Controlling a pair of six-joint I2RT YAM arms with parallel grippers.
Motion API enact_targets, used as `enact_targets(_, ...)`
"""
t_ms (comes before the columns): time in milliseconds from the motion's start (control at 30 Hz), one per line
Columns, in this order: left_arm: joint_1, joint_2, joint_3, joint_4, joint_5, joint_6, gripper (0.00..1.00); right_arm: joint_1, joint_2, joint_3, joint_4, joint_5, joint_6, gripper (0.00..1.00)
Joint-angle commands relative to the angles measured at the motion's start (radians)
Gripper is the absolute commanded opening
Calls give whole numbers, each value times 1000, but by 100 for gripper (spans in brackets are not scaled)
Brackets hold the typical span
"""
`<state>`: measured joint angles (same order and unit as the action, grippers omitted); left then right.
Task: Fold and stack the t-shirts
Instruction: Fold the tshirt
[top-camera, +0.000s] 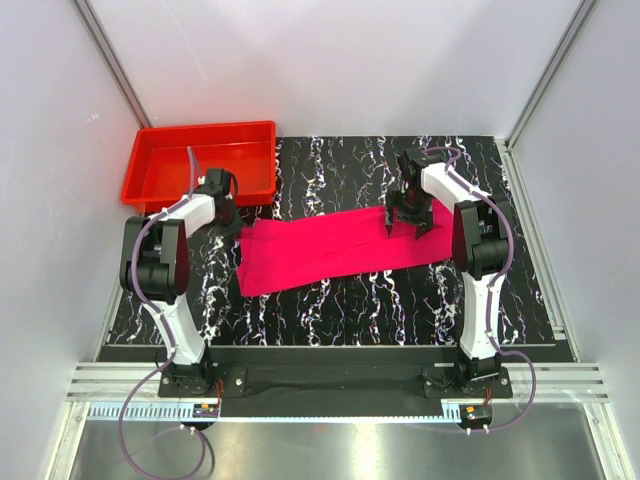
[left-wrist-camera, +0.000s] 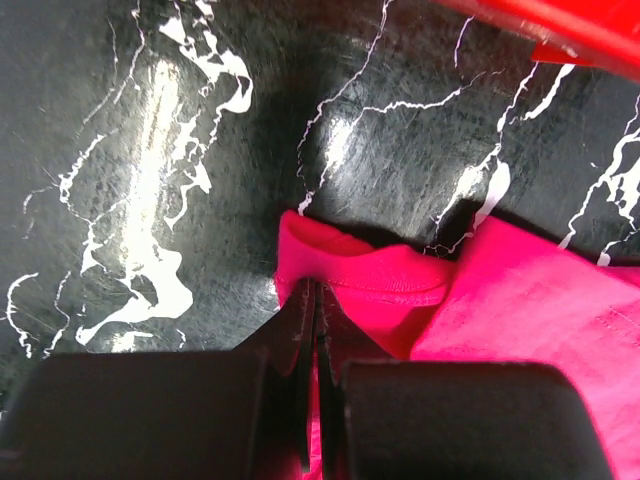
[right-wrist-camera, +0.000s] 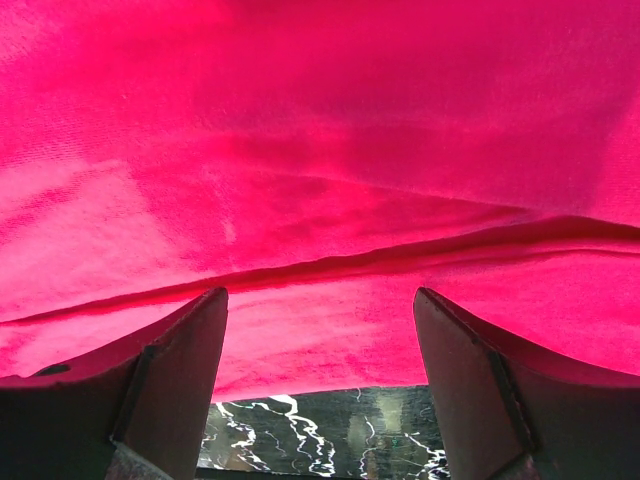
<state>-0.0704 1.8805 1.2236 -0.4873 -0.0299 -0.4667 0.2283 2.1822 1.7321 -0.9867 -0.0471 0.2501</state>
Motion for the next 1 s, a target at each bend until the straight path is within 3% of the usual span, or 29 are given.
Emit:
enact_targets(0, 1, -41, 36, 24, -45, 25, 0, 5, -71, -9, 2, -7, -8, 83)
enact_targets(400, -75, -311, -39, -112, 24, -61, 35, 3, -48, 49, -6, 82, -34, 84)
enact_targets(433, -118, -310, -38, -123, 21, -76, 40, 3, -42, 59, -19, 93, -38, 85)
enact_targets(467, -141, -311, -35, -140, 16, -93, 56, 3, -42, 79, -26, 102, -43, 88)
enact_targets(500, -163, -308, -35, -139, 18, -125, 64, 3, -41, 90, -35, 119, -54, 89)
enact_targets(600, -279, -291, -35, -123, 4, -193, 81, 3, -33, 132, -53, 131, -67, 95)
enact_targets(667, -305, -244, -21, -145, -5, -245, 82, 5, -24, 164, -56, 118, -69, 100)
enact_targets(967, -377, -5, 119, -324, -100, -495, 82, 2, 79, 236, -32, 112, -117, 100)
